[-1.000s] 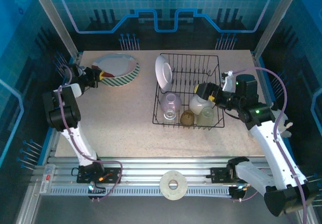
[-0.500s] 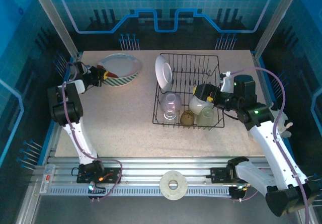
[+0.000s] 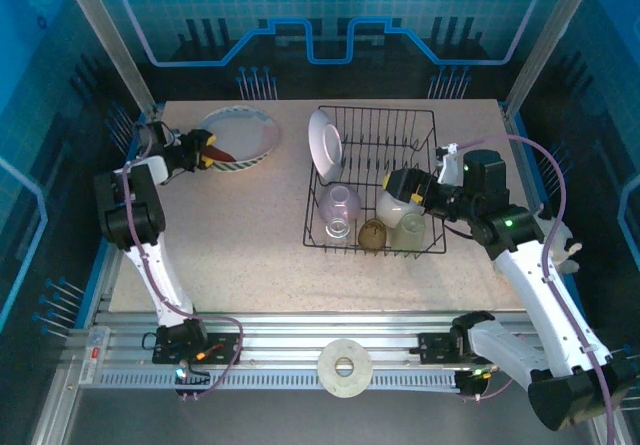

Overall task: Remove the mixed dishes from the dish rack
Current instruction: Place the plate on the plate.

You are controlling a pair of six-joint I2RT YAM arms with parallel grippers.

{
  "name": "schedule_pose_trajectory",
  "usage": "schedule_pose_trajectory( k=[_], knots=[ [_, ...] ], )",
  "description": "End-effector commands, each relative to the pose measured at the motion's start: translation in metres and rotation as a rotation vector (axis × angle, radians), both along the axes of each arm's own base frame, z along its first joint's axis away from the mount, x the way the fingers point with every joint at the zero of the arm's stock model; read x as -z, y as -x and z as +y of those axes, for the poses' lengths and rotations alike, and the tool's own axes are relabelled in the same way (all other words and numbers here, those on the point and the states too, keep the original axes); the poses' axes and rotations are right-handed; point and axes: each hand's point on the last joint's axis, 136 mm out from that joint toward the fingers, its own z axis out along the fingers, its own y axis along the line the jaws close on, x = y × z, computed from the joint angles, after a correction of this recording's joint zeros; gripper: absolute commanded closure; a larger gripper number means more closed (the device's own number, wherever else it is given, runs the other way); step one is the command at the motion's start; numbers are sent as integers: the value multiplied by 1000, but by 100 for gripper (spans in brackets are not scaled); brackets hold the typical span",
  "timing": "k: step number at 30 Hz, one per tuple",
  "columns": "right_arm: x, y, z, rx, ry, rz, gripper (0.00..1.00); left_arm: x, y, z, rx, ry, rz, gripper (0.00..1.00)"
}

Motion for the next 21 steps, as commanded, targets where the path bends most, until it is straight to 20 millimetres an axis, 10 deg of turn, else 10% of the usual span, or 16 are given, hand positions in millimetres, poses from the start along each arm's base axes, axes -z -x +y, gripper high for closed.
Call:
schedule_pose_trajectory(
  k=[1, 21],
  knots=[
    [3, 6, -2, -2, 26, -4, 0, -14, -3, -5, 45, -34, 15, 37],
    [3, 10, -8, 28, 42, -4, 0, -5, 16, -6, 97, -115, 237, 14]
  ],
)
